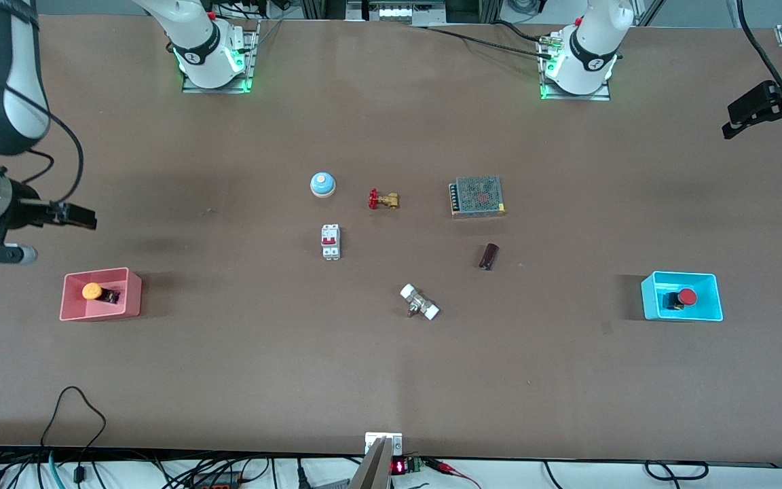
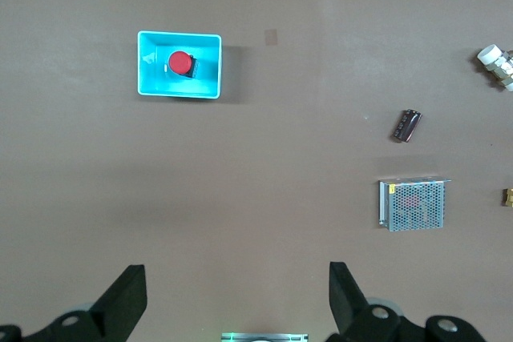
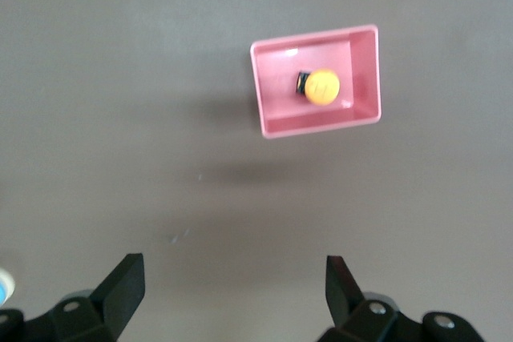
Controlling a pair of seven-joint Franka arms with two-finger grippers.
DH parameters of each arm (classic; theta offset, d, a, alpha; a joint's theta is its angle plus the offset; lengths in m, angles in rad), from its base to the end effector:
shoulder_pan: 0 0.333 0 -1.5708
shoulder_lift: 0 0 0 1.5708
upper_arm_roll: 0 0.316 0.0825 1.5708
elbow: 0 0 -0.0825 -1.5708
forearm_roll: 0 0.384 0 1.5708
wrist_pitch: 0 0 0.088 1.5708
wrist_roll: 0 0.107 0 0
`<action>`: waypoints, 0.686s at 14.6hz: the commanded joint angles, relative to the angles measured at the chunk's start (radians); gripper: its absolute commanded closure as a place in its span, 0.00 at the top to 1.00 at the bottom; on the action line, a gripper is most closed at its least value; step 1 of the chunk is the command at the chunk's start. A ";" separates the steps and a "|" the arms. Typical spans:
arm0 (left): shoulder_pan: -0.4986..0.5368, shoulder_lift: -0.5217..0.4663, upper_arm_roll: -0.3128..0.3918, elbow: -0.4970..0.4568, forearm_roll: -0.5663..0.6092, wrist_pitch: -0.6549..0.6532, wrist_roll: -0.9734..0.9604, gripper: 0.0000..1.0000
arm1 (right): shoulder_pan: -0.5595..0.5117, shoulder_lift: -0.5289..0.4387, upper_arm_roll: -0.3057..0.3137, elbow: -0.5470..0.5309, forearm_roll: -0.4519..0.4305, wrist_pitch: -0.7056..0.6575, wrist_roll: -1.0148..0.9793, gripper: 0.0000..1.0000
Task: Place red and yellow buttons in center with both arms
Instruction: 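Lower the right gripper over the yellow button in the pink bin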
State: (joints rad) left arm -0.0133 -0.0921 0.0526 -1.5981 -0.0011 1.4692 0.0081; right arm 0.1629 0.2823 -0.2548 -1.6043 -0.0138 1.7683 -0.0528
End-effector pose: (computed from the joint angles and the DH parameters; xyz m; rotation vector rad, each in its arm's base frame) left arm 0.5145 0.0215 0.6522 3.1339 0.0483 -0.0576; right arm 0.6301 -0.0441 0.4613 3.0602 -0.0456 -0.1764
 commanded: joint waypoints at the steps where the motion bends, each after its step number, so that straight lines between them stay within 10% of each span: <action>1: -0.005 -0.015 0.004 -0.011 -0.007 0.003 0.010 1.00 | -0.034 0.075 0.003 0.037 -0.012 0.055 -0.006 1.00; 10: -0.008 -0.002 0.003 -0.003 -0.005 -0.001 0.009 1.00 | -0.121 0.383 0.003 0.241 -0.009 0.216 -0.102 1.00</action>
State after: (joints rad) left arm -0.0138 -0.0918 0.0515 -1.5982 -0.0011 1.4691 0.0081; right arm 0.0621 0.6062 -0.2588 -1.4207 -0.0146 1.9565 -0.1216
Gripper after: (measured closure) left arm 0.000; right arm 0.000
